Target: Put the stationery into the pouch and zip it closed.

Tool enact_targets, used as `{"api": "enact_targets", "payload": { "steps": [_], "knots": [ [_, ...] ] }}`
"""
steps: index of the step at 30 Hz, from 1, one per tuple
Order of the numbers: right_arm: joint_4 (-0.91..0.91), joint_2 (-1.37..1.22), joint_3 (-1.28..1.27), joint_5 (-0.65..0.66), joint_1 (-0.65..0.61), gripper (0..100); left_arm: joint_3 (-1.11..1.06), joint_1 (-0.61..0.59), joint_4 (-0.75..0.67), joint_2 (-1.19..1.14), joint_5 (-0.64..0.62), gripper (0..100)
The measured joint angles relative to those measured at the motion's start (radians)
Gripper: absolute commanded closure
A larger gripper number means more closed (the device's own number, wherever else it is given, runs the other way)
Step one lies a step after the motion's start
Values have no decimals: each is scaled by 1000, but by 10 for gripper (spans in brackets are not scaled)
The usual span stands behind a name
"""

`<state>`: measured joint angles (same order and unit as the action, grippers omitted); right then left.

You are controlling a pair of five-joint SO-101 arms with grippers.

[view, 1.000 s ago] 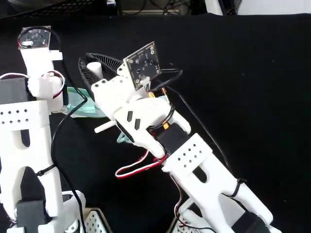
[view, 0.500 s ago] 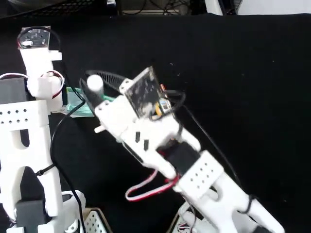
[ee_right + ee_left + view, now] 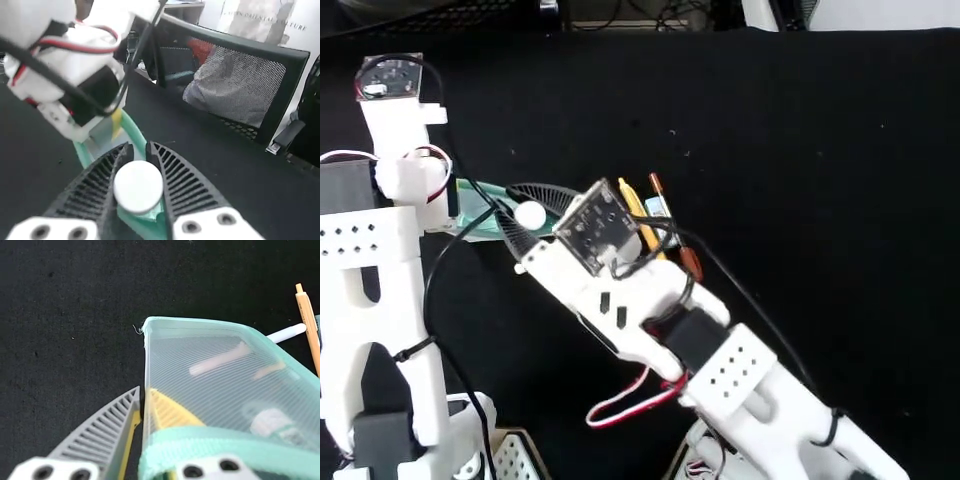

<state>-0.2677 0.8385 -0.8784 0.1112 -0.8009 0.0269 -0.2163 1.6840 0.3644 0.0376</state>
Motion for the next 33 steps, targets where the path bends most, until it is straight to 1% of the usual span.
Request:
{"api": "enact_targets", "payload": {
  "steps": [1,3,6,8,13,17,19,21,23,25,27,29,33],
  "knots": [
    [-26,-28,34,3,0,963,0,0,0,0,0,971],
    [-109,-87,124,5,-15,894,0,-2,0,0,0,971],
    [-287,-167,281,6,-55,791,0,-5,0,0,0,971],
    [-388,-183,364,6,-75,764,0,-6,0,0,0,971],
    [-519,-163,508,66,-77,792,0,-6,0,-2,0,971],
    [-632,-49,594,77,-58,839,0,-14,0,-2,0,971],
    [-690,25,615,77,5,862,0,-31,-3,-2,0,971],
    [-761,89,609,77,95,864,0,-57,-5,-2,0,971],
    [-810,109,552,60,190,864,2,-84,-21,-2,-2,971],
    [-818,101,448,40,279,864,2,-110,-49,-3,-2,971],
    [-787,97,308,32,333,864,0,-124,-72,-6,-2,971],
    [-701,81,166,32,344,865,0,-130,-81,-9,0,971],
    [-446,-35,-60,20,362,865,0,-140,-87,-11,0,971]
  ]
}}
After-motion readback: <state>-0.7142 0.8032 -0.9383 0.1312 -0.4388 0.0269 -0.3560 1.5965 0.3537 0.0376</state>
